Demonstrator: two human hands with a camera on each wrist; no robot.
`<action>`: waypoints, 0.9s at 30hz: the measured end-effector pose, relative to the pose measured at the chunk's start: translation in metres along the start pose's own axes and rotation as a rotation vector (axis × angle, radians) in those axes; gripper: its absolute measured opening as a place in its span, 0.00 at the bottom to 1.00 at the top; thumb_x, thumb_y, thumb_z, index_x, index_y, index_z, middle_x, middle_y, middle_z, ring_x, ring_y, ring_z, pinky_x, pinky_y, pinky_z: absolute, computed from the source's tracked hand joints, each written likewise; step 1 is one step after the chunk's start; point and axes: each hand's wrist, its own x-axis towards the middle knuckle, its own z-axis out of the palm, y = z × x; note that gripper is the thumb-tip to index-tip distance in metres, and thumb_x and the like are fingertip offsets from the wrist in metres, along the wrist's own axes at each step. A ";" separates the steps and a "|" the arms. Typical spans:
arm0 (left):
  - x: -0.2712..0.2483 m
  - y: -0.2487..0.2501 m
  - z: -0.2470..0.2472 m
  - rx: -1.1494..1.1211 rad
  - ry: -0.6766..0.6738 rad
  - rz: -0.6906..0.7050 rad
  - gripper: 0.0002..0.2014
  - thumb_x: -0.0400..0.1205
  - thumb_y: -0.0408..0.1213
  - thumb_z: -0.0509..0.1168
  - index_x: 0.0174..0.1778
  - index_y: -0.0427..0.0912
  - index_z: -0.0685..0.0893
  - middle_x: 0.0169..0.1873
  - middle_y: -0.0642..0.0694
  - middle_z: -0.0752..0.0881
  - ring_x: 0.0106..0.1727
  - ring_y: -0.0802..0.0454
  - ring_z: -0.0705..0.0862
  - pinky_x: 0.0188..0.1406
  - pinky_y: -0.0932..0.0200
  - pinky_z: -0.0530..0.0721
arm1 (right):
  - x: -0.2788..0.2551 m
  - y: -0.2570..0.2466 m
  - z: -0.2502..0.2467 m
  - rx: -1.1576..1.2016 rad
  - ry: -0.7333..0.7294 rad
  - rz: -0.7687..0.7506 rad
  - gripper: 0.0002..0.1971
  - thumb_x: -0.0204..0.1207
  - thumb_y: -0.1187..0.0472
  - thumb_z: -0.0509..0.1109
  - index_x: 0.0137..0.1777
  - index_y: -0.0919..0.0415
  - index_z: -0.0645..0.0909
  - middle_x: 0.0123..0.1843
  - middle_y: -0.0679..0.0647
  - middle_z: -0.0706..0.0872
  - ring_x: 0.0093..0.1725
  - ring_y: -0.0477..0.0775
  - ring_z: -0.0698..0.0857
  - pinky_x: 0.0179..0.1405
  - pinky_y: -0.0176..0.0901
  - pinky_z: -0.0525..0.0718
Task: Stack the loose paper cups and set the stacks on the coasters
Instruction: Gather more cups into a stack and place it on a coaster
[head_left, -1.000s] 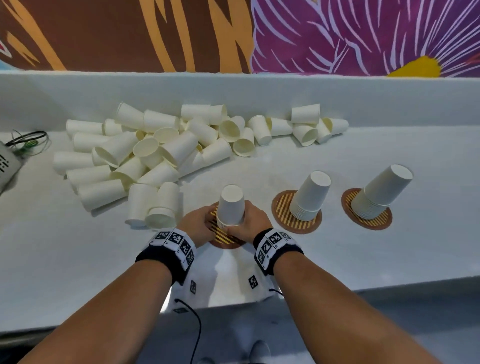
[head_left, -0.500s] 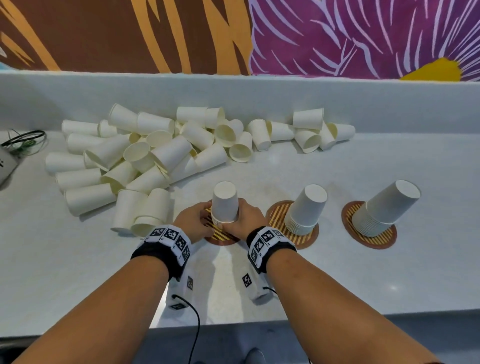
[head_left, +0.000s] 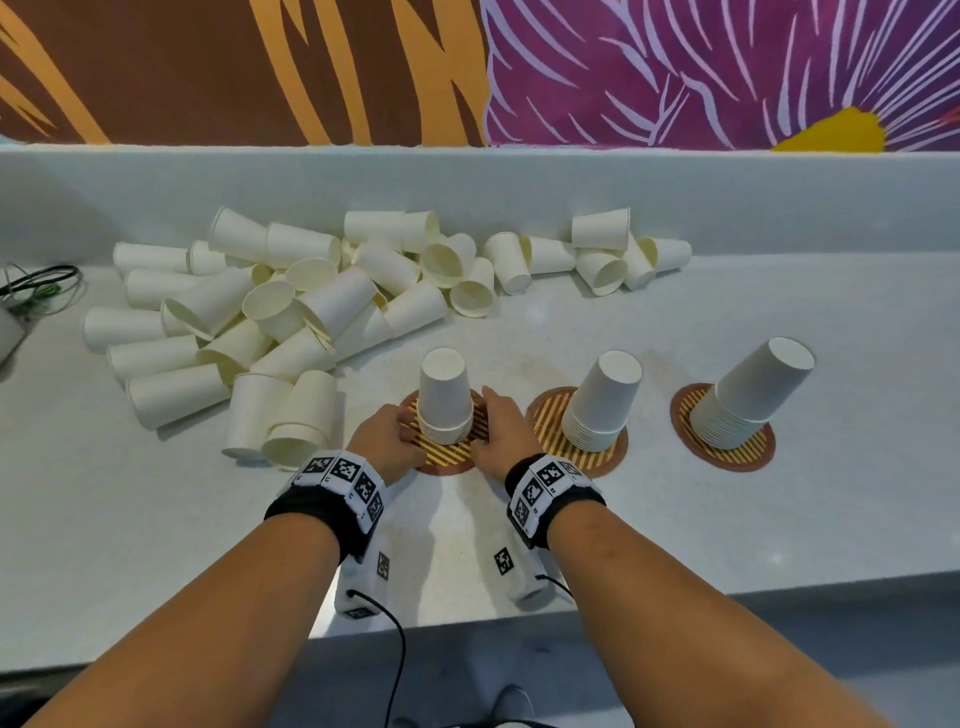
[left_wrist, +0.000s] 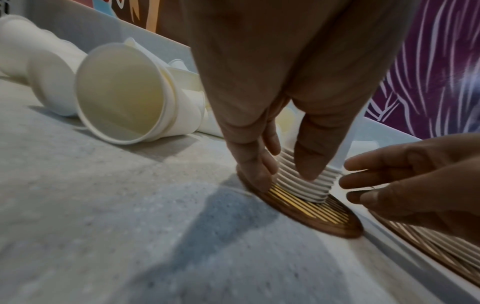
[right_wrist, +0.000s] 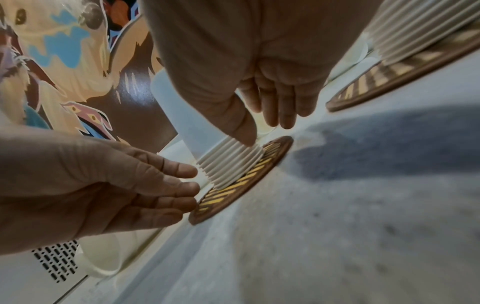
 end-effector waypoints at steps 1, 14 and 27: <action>-0.003 0.001 0.001 0.000 -0.009 0.016 0.22 0.70 0.32 0.74 0.58 0.45 0.76 0.48 0.48 0.87 0.52 0.49 0.84 0.50 0.57 0.82 | -0.005 0.003 -0.001 -0.016 0.031 0.007 0.33 0.76 0.65 0.66 0.81 0.57 0.59 0.76 0.58 0.69 0.75 0.59 0.71 0.75 0.50 0.71; -0.034 0.027 0.038 0.016 -0.127 0.157 0.17 0.74 0.31 0.70 0.59 0.42 0.79 0.44 0.47 0.86 0.49 0.52 0.83 0.53 0.62 0.76 | -0.066 0.050 -0.015 0.092 0.215 0.196 0.12 0.79 0.60 0.64 0.58 0.57 0.84 0.59 0.55 0.86 0.59 0.58 0.83 0.62 0.46 0.81; -0.035 0.102 0.101 -0.094 -0.056 0.139 0.23 0.75 0.33 0.71 0.67 0.42 0.80 0.53 0.51 0.85 0.55 0.54 0.82 0.54 0.63 0.77 | -0.054 0.123 -0.082 0.187 0.282 0.363 0.17 0.75 0.62 0.66 0.64 0.62 0.74 0.63 0.61 0.78 0.60 0.62 0.82 0.52 0.45 0.81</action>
